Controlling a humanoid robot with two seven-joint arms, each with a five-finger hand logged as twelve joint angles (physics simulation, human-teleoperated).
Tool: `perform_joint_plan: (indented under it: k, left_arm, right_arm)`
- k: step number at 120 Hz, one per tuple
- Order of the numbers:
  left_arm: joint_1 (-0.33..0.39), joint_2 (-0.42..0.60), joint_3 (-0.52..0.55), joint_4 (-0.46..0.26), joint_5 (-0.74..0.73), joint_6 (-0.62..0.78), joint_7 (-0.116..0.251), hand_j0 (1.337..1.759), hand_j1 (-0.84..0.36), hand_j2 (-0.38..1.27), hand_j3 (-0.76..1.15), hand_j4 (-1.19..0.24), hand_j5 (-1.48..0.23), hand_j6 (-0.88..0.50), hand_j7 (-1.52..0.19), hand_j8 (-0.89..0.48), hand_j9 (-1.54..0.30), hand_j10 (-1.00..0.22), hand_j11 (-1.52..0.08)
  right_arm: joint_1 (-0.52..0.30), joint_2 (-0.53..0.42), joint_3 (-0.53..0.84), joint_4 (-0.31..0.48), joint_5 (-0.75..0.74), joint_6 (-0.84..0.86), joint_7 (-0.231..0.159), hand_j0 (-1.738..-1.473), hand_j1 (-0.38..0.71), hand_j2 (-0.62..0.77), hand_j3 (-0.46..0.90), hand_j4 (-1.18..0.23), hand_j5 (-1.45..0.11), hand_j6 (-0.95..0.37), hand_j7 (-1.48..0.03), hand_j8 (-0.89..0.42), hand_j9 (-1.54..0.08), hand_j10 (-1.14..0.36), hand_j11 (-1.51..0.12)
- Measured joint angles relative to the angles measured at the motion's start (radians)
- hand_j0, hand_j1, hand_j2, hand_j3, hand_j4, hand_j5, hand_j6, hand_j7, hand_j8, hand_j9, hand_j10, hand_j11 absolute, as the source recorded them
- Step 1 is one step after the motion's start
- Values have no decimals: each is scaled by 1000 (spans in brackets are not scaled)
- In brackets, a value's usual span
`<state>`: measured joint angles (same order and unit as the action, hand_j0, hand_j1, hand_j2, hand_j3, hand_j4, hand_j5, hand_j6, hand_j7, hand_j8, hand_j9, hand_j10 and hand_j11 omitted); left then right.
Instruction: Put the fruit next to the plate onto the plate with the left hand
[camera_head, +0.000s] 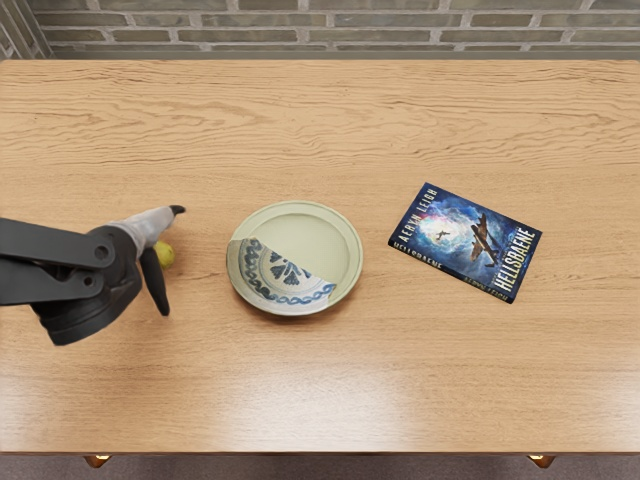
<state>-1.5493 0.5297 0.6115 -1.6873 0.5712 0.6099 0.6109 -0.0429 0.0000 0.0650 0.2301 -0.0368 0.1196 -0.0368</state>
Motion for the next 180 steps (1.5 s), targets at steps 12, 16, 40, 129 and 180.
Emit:
perform_joint_plan:
  k: [12,16,40,129,180]
  left_arm:
    - [7,-2,2,19,2,1,0,1658,259,16,0,-76,-98,-77,-98,-77,-98,-76,-98]
    - [8,-3,2,26,2,1,0,1658,245,18,0,-88,-113,-89,-113,-89,-113,-88,-113]
    - [40,-28,2,87,10,1,0,1658,167,32,0,-154,-198,-154,-198,-154,-198,-154,-198]
    - [48,-30,-5,108,5,1,0,1658,-190,92,0,-451,-585,-451,-585,-451,-585,-451,-585]
    - [51,-33,-4,109,4,0,0,1655,-272,111,0,-559,-747,-488,-744,-435,-748,-560,-748]
  right_arm:
    - [0,0,0,0,0,0,0,-1658,-331,-3,0,-15,-20,-15,-20,-15,-20,-15,-20]
    - [0,0,0,0,0,0,0,-1658,-331,-3,0,-15,-20,-15,-20,-15,-20,-15,-20]
    - [0,0,0,0,0,0,0,-1658,-331,-3,0,-15,-20,-15,-20,-15,-20,-15,-20]
    - [0,0,0,0,0,0,0,-1658,-331,-3,0,-15,-20,-15,-20,-15,-20,-15,-20]
    - [0,0,0,0,0,0,0,-1658,-331,-3,0,-15,-20,-15,-20,-15,-20,-15,-20]
